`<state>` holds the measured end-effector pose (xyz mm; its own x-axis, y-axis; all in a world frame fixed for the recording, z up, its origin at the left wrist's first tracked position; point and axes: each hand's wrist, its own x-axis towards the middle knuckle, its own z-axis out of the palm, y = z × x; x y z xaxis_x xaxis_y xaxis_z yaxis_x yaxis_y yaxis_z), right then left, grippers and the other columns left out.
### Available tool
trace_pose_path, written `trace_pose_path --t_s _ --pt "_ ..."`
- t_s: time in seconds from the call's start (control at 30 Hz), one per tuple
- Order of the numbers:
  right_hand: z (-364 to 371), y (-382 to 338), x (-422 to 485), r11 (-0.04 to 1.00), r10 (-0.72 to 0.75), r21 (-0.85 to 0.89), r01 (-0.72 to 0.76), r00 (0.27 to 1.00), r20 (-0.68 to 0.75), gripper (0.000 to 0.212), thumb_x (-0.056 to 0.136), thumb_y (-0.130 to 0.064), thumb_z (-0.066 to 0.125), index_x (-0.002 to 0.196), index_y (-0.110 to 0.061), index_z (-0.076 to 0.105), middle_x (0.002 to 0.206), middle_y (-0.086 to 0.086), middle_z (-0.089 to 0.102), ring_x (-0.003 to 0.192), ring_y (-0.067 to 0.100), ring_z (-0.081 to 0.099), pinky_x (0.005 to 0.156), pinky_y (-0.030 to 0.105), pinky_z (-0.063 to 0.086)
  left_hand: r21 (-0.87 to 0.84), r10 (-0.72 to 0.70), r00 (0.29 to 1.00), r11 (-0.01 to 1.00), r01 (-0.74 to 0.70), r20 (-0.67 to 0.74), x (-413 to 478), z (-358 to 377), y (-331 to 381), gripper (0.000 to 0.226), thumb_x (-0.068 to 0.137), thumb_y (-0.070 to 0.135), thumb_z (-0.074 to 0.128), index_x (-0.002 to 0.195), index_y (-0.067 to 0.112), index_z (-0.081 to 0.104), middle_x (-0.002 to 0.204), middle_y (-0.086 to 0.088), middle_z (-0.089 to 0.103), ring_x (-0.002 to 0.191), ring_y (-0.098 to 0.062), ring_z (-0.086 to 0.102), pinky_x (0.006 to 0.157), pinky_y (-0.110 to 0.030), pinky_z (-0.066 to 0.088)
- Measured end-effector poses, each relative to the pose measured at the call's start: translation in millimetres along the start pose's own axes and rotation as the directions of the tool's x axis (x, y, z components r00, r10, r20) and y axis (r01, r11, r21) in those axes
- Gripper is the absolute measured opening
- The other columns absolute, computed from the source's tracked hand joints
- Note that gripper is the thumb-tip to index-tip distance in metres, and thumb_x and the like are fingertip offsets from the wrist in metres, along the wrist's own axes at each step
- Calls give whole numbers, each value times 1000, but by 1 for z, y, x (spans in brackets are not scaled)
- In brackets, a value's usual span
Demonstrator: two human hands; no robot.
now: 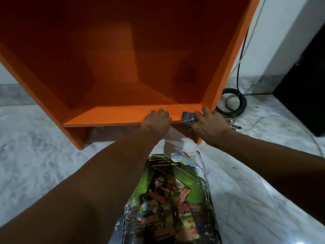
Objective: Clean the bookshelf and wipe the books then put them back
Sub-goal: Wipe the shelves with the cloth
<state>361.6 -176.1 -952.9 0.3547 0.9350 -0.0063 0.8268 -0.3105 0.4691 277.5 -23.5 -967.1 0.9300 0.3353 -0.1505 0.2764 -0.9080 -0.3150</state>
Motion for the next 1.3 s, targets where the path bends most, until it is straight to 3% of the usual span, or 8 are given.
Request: trace_pose_path --t_s 0.17,0.27,0.47,0.57,0.77,0.9,1.1,1.3 --pt "1 2 5 997 52 54 -53 998 23 45 95 -24 24 138 -16 32 125 22 51 103 36 54 62 37 41 74 65 997 995 -62 -41 7 -10 12 42 101 6 37 143 -2 38 141 -22 42 123 -39 48 97 -44 43" --pt "6 8 -1 998 36 -44 -34 998 48 50 96 -22 51 141 -13 30 122 20 54 98 34 57 58 34 43 20 55 998 998 -54 -42 8 -4 8 45 100 9 42 143 -1 36 138 -21 44 119 -38 50 94 -42 46" --pt "-13 -5 7 985 135 -138 -107 967 218 23 98 -10 45 116 -7 59 111 14 55 94 32 58 71 38 55 -53 92 994 995 -89 53 12 6 -1 63 100 14 45 153 2 13 155 -25 24 130 -43 41 100 -46 48" --pt "-33 -2 17 966 177 110 -232 913 368 24 92 -23 59 114 -14 56 112 10 60 99 29 59 72 34 48 -163 156 988 975 -153 3 13 3 -13 54 96 26 53 144 7 36 139 -22 46 115 -35 53 90 -42 50" --pt "-56 20 35 466 265 682 -563 824 500 41 70 -28 85 90 -7 56 74 6 56 77 26 56 54 26 40 -735 217 969 636 -233 -119 1 -6 -14 100 74 33 82 150 18 20 129 -12 61 106 -31 62 85 -44 54" --pt "-68 28 20 108 250 809 -578 803 541 35 75 -29 81 91 -2 67 83 12 71 74 24 67 64 30 52 -830 189 924 407 -381 -332 -7 -17 -14 53 78 41 75 117 25 42 104 -2 70 87 -20 67 72 -40 57" --pt "-87 36 1 -61 239 789 -612 758 606 37 86 -28 71 104 4 65 96 19 73 79 28 71 78 38 58 -713 220 890 535 -453 -400 -1 -31 -10 12 91 21 59 103 19 61 99 -8 70 90 -29 64 73 -40 52" --pt "-93 18 -9 56 118 773 -632 773 623 45 81 -38 75 109 -5 64 93 13 72 83 29 71 73 35 59 -614 172 970 751 -241 -171 -7 -46 -17 11 87 18 68 90 23 59 101 -11 69 90 -31 63 76 -38 51"
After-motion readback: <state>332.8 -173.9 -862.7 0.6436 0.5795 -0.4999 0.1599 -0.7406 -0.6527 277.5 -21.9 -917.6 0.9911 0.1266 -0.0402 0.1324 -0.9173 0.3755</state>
